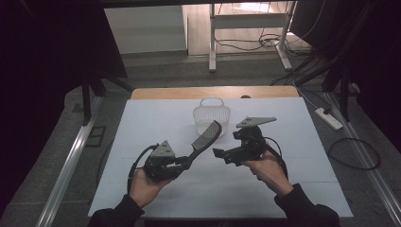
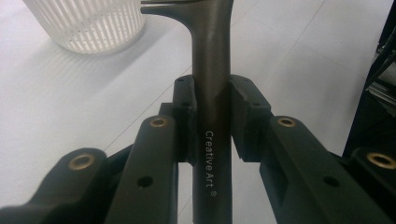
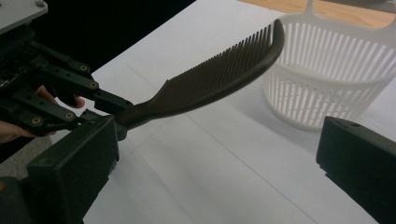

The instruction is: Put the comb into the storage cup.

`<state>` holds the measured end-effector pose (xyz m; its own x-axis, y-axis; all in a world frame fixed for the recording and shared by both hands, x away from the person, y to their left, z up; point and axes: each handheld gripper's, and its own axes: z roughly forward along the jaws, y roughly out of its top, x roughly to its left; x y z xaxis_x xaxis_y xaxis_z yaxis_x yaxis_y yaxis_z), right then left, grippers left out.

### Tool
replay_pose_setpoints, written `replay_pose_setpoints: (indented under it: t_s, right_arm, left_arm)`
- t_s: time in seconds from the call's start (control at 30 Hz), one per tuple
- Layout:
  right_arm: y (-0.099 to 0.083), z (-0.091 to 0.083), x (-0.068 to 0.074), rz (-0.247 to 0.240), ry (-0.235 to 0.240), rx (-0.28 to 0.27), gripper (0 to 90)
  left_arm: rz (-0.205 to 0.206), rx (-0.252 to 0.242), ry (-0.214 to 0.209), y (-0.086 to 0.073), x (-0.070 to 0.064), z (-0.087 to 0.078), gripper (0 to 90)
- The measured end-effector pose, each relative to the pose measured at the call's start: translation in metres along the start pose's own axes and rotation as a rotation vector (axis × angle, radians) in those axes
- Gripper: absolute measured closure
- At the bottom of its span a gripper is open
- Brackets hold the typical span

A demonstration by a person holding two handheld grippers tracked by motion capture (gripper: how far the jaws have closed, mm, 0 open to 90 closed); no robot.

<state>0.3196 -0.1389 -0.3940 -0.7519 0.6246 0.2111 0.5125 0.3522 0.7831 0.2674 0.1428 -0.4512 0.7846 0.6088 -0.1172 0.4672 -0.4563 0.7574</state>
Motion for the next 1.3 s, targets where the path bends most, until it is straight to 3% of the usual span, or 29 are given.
replay_pose_setpoints:
  t_s: [0.4,1.17,1.3]
  right_arm:
    - [0.012,0.020,-0.002,0.074,0.042,0.016,0.0]
    - [0.021,0.045,-0.010,0.158,0.061,0.040,0.0]
    - [0.022,0.046,-0.013,0.187,0.059,0.031,11.1]
  left_arm:
    - [0.015,-0.004,0.009,0.001,-0.002,0.000,73.4]
    - [0.028,-0.017,0.016,0.002,-0.005,0.001,73.4]
    - [0.031,-0.018,0.020,0.002,-0.005,0.001,73.4]
